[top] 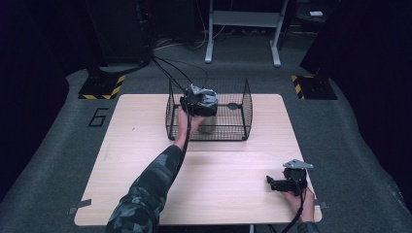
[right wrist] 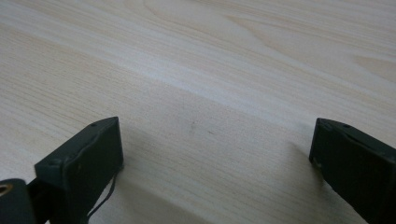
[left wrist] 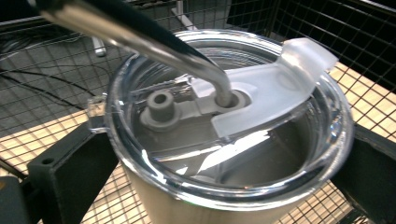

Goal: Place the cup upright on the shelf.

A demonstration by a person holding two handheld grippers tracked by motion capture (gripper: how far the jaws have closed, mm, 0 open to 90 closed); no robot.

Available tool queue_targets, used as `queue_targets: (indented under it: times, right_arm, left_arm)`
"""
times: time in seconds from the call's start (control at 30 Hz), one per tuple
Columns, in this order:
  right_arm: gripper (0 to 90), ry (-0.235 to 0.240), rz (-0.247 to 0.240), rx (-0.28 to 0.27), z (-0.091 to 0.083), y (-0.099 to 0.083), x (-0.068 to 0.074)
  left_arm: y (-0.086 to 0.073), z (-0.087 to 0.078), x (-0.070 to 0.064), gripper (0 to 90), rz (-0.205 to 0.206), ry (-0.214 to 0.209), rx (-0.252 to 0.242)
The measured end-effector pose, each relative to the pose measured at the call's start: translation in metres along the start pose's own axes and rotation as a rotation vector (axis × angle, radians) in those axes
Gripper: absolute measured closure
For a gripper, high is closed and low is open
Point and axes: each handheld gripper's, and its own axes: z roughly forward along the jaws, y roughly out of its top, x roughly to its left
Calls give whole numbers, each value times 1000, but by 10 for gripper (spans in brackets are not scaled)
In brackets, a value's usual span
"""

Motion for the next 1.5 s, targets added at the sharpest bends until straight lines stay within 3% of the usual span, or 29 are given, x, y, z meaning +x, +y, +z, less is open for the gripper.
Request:
queue_targets:
  times: [0.2,0.37,0.77,1.13,1.5]
  right_arm:
    - [23,0,0,0,0,0,0]
    - [23,0,0,0,0,0,0]
    - [23,0,0,0,0,0,0]
    - [23,0,0,0,0,0,0]
    - [23,0,0,0,0,0,0]
  left_arm:
    - [0,-7,2,0,-4,-21,3]
    - [2,-21,3,0,4,-73,8]
    - [2,-52,7,0,50,-101,7]
    - [1,-95,7,0,102,-132,10]
    - [-12,-146,10,1,165,-143,19]
